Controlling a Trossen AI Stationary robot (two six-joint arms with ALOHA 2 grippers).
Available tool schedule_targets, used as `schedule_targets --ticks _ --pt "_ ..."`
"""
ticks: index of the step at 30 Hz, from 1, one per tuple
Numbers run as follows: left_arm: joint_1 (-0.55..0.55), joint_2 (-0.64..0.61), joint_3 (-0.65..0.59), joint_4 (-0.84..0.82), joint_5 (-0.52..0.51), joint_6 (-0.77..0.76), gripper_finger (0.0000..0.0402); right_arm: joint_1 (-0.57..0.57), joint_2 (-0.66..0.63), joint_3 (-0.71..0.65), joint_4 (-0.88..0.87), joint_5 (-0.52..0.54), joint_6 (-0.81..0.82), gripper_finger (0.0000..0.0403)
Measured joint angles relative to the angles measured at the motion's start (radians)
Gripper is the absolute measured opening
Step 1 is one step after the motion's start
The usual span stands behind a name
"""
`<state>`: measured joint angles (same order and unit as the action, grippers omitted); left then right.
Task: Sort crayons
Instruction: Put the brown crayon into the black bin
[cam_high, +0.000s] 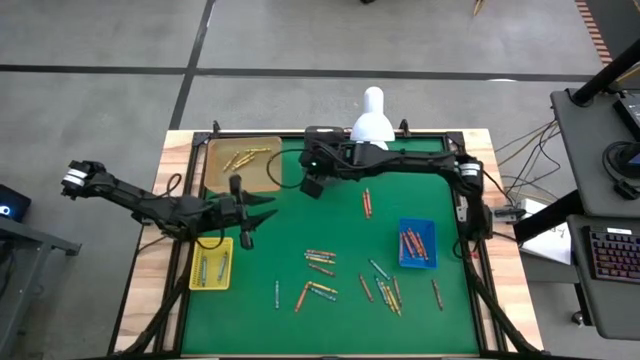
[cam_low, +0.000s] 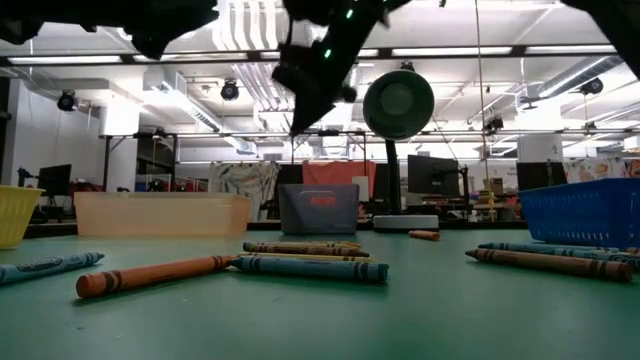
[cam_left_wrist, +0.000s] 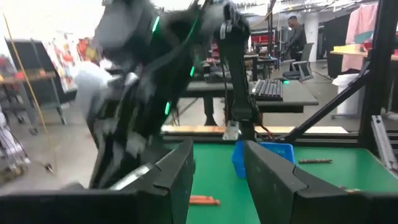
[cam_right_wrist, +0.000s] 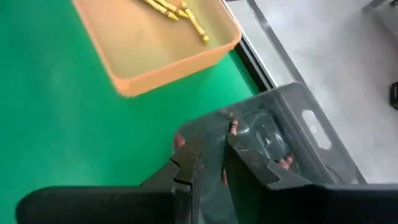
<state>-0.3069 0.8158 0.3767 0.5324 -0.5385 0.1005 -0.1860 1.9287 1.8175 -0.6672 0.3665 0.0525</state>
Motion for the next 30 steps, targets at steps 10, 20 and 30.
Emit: schedule_targets --ticks 10,20,30 --pt "-0.001 0.051 0.0 -0.047 0.0 -0.174 0.0125 0.142 -0.17 -0.007 -0.276 -0.003 0.05 0.0059" --pt "-0.004 0.109 0.0 -0.05 0.032 -0.285 0.0125 0.35 -0.331 -0.135 -0.38 0.0 0.196 0.0059" --pt "0.027 0.192 0.163 -0.261 0.014 -0.161 0.0118 0.529 -0.398 -0.228 -0.376 0.001 0.288 0.0059"
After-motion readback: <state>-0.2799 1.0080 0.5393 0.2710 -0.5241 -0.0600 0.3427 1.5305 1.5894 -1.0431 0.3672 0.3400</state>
